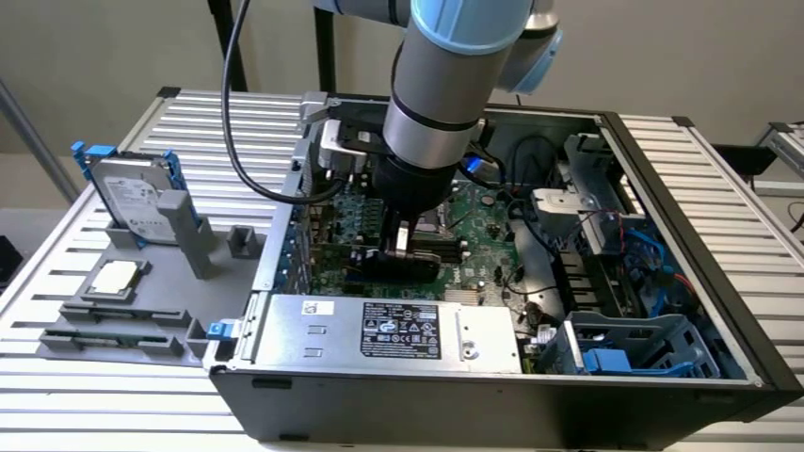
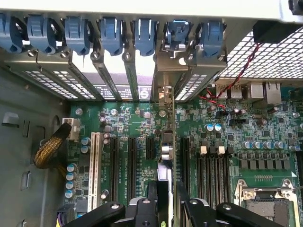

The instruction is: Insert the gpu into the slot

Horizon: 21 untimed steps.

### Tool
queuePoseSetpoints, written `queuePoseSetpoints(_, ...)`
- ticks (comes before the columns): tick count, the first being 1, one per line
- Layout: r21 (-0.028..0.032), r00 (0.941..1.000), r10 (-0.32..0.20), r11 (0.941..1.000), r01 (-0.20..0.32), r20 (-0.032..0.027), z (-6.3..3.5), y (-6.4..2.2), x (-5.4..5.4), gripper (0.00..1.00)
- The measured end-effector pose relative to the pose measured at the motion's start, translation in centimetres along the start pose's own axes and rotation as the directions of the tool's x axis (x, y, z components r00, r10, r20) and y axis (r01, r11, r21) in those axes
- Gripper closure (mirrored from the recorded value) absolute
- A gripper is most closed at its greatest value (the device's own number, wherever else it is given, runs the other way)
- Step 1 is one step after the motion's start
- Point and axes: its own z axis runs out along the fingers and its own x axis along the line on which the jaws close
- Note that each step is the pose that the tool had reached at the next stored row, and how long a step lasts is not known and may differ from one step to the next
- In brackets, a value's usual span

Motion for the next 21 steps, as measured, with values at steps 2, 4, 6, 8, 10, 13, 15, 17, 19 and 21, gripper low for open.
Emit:
queuePoseSetpoints(2,0.0001,1.0000,0.000,1.0000,0.000,0.0001,0.01,0.00,0.00,0.74)
queuePoseSetpoints(4,0.0002,1.0000,0.000,1.0000,0.000,0.0004,-0.02,0.01,-0.01,0.74)
queuePoseSetpoints(6,0.0011,1.0000,0.000,1.0000,0.000,0.0027,-0.25,0.04,-0.04,0.74)
queuePoseSetpoints(8,0.0005,1.0000,0.000,1.0000,0.000,0.0006,-0.66,0.09,-0.05,0.74)
queuePoseSetpoints(10,0.0003,1.0000,0.000,1.0000,0.000,0.0006,-0.84,0.12,-0.06,0.73)
queuePoseSetpoints(13,0.0002,1.0000,0.000,1.0000,0.000,0.0004,-0.86,0.13,-0.05,0.60)
queuePoseSetpoints(15,0.0002,1.0000,0.000,1.0000,0.000,0.0004,-0.86,0.13,-0.05,0.60)
queuePoseSetpoints(17,0.0002,1.0000,0.000,1.0000,0.000,0.0005,-0.86,0.14,-0.05,0.60)
queuePoseSetpoints(19,0.0002,1.0000,0.000,1.0000,0.000,0.0005,-0.86,0.15,-0.05,0.60)
queuePoseSetpoints(21,0.0000,1.0000,0.000,1.0000,0.000,0.0000,-0.98,0.17,-0.05,0.60)
